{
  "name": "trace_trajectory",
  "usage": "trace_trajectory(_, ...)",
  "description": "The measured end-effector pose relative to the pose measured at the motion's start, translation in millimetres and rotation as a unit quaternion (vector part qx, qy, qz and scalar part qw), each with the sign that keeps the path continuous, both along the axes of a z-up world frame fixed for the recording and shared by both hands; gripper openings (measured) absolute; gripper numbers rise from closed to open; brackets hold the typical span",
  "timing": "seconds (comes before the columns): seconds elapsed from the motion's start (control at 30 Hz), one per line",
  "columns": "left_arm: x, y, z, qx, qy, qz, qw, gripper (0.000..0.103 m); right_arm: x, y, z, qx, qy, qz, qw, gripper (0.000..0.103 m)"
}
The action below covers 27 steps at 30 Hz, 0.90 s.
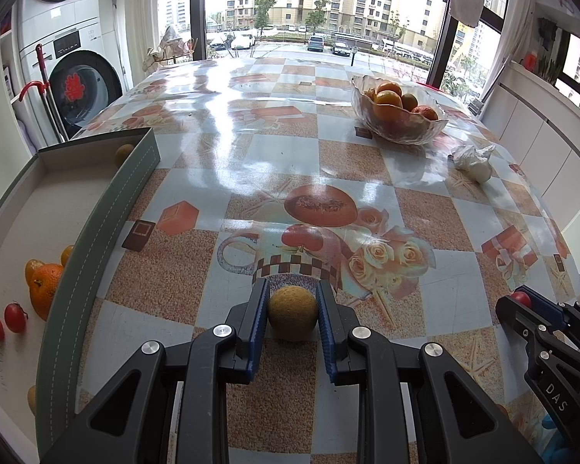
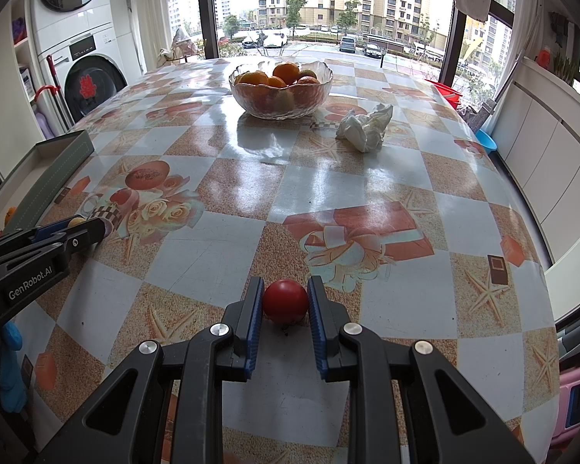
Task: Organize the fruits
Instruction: 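Hold the kiwi and red tomato closed in both grippers above the table, then carry the kiwi and red tomato into the grey tray and open both grippers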
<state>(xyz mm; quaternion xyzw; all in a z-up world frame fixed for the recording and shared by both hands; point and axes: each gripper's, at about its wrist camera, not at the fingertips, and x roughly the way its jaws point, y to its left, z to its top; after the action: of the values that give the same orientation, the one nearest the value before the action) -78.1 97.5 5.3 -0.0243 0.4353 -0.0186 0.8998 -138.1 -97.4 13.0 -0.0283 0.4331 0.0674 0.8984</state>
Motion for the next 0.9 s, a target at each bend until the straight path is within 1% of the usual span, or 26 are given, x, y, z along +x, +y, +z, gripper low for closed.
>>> trace_trajectory(0.73, 0.3, -0.8, -0.2, -0.004, 0.000, 0.000, 1.0000, 0.027, 0.1, 0.7, 0.1, -0.001, 0.000, 0.000, 1.000, 0.025)
trace_trajectory(0.8, 1.0, -2.2, -0.3, -0.008, 0.000, 0.000, 1.0000, 0.027, 0.0, 0.4, 0.2, -0.001, 0.000, 0.000, 1.000, 0.025)
trace_trajectory(0.9, 0.5, -2.2, 0.4, -0.028, 0.002, -0.005, 0.9996, 0.026, 0.7, 1.1, 0.3, 0.000, 0.002, 0.003, 1.000, 0.025)
